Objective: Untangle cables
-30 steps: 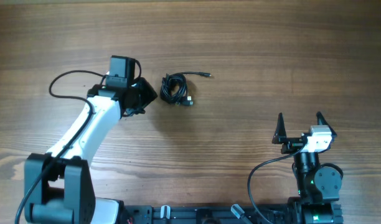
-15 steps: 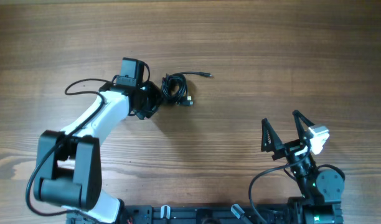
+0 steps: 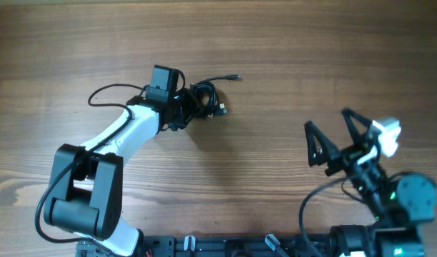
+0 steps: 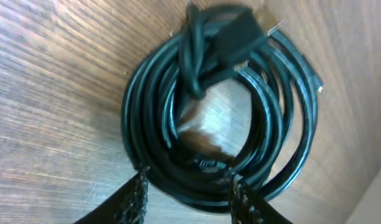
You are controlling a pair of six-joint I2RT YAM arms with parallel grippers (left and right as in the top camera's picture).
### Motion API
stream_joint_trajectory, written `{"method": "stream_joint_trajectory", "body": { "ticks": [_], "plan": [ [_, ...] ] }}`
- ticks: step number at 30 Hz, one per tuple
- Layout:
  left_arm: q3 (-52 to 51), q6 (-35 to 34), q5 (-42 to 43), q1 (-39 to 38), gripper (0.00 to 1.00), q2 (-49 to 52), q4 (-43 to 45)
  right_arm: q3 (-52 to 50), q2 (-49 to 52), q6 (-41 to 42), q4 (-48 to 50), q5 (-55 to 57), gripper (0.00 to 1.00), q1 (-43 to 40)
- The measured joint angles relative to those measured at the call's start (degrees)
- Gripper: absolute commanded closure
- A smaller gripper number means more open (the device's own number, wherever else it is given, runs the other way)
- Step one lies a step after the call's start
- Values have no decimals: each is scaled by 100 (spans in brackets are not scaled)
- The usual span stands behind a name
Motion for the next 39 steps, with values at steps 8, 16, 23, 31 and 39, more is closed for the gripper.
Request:
{"method": "stream_joint_trajectory", "body": {
  "ticks": [8,16,23,31,39],
  "plan": [
    [-2,-17,-549,0,96,0,87,1429,2076,-66,-1086,-855,0,0],
    [-2,-17,-678,-251,92,68,225,1429,3320,1266,-1123,-1576,1,-11],
    [-2,-20,-616,-789,89,116,81,1429,4074,1777,-1231,-2385,9,-11],
    [2,28,511,-984,88,120,756,1429,4269,1615,-1598,-2575,12,-11],
    [385,210,1027,-439,87,-291,262,1429,4269,1421,-1980,-2496,31,-9]
  ]
}}
